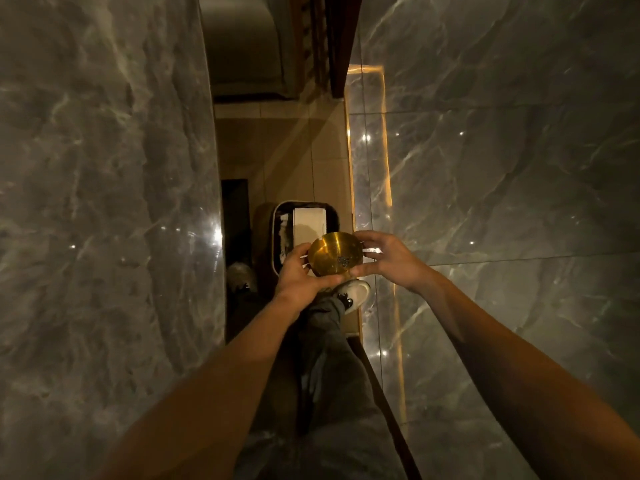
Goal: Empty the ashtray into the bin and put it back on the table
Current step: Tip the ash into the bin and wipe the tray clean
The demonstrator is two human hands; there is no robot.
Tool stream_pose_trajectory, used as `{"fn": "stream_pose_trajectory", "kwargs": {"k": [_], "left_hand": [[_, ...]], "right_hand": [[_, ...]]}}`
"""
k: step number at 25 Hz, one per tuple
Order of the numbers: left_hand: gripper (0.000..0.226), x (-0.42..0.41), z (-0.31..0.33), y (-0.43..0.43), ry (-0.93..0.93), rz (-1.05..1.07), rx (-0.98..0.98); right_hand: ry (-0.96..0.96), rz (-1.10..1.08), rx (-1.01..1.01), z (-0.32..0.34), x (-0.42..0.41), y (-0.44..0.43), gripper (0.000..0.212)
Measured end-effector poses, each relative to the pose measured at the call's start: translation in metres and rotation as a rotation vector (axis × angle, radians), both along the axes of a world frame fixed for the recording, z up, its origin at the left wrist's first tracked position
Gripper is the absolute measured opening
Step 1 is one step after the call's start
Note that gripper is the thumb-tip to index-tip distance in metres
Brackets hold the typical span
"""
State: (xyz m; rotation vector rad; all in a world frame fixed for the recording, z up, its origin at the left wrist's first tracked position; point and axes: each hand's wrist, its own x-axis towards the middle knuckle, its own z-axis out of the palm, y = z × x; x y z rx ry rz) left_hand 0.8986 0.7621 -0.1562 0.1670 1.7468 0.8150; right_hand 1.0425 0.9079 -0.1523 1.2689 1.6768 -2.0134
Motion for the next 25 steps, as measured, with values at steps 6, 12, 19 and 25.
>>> {"fn": "stream_pose_trajectory", "kwargs": {"k": [6,12,19,25], "left_hand": [[0.087,-0.008,-0.072,0.009,-0.062,0.119,-0.058],[0.091,-0.004,-0.143,0.013,-0.107,0.233,-0.15],[0.108,-0.012,-0.185,0.012,-0.126,0.331,-0.221],[0.088,-0.024,-0.214,0.02,-0.091,0.423,-0.243]], "right_hand": [[-0.003,0.045,-0.045,-0.083,-0.016,0.012,0.07],[-0.002,0.048,-0.109,-0.157,-0.017,0.015,0.057],[0.054,-0.009,-0.194,-0.214,-0.027,0.009,0.044],[0.095,-0.072,-0.21,-0.245,-0.041,0.003,0.033]]}}
